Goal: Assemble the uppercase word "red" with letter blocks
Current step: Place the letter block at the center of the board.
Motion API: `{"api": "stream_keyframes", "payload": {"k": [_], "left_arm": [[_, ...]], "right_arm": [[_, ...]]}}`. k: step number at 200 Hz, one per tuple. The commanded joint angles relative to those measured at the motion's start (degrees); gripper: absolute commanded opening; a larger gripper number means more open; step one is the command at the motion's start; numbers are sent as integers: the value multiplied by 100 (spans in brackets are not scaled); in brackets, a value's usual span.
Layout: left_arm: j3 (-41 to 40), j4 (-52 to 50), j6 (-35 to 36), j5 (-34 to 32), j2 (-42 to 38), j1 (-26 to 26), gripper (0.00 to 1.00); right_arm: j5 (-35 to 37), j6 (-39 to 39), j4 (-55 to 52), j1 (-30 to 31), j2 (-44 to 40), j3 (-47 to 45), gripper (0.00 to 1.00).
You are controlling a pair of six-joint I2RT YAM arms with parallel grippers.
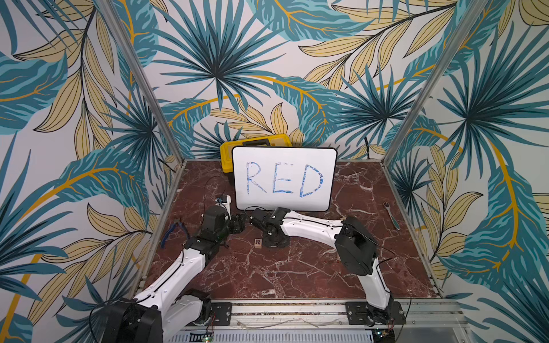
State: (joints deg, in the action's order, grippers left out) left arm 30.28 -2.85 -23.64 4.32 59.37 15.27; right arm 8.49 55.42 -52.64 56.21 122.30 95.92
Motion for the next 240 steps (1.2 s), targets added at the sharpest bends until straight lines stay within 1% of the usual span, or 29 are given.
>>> {"api": "stream_keyframes", "payload": {"k": [1, 95, 145, 197, 240], "left_arm": [[-173, 59, -5, -55, -69, -40, 62], [-137, 64, 6, 6, -46, -39, 62], [-145, 63, 8, -3, -66, -37, 62], [-137, 58, 17, 10, -73, -39, 62], [-137, 57, 18, 28, -90, -33, 62]], "right_arm": [[9, -60, -129, -13, 135, 32, 30], [-45, 22, -63, -9, 136, -47, 31], [-48, -21, -50, -19, 98, -47, 37], [98, -82, -27, -17, -65, -108, 43], [236, -121, -85, -19, -163, -117, 44]]}}
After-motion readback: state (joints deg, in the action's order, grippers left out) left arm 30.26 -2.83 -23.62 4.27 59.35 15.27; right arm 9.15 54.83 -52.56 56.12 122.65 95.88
